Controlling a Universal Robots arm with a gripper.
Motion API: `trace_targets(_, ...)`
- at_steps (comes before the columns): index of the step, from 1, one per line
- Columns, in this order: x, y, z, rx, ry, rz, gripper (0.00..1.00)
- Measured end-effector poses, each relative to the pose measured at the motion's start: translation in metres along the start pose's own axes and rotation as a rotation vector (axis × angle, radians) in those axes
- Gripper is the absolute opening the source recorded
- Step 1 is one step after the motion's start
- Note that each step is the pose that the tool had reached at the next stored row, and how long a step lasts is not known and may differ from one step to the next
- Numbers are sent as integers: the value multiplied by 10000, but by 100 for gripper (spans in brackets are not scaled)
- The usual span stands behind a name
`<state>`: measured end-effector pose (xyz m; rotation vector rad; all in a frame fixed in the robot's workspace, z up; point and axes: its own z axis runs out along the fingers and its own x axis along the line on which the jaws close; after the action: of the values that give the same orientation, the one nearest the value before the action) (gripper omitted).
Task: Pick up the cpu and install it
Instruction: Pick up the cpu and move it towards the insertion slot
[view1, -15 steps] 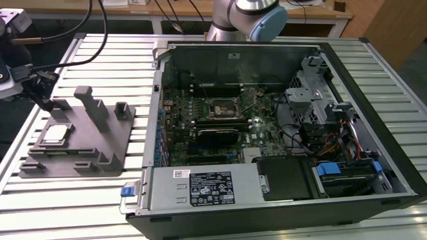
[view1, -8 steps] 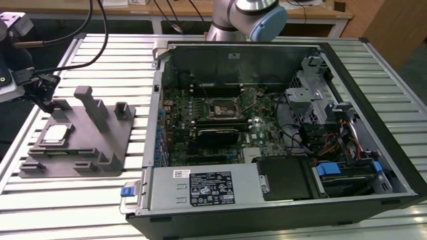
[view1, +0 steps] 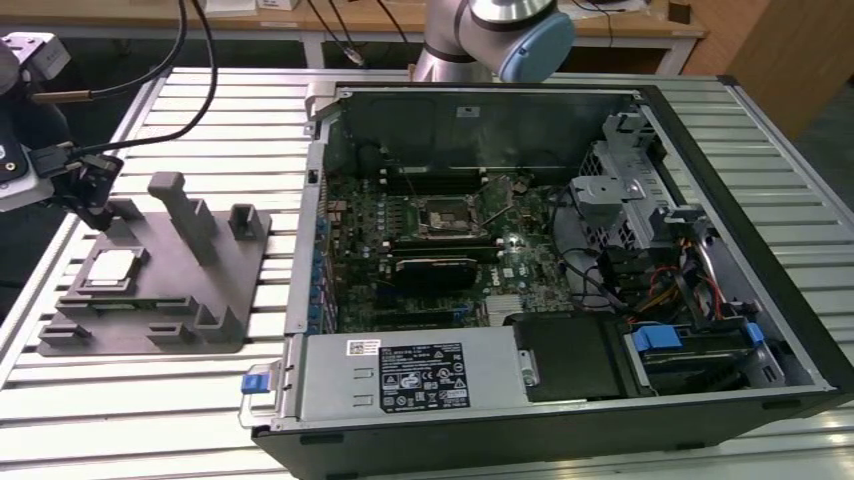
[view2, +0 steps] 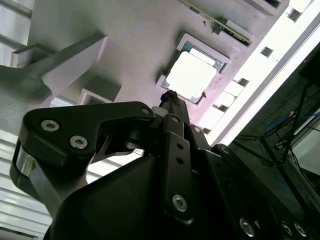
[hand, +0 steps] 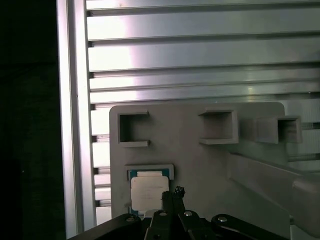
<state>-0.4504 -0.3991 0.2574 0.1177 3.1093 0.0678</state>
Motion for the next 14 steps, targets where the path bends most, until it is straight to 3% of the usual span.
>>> trace_targets(14,50,-19,154,1,1,0,11)
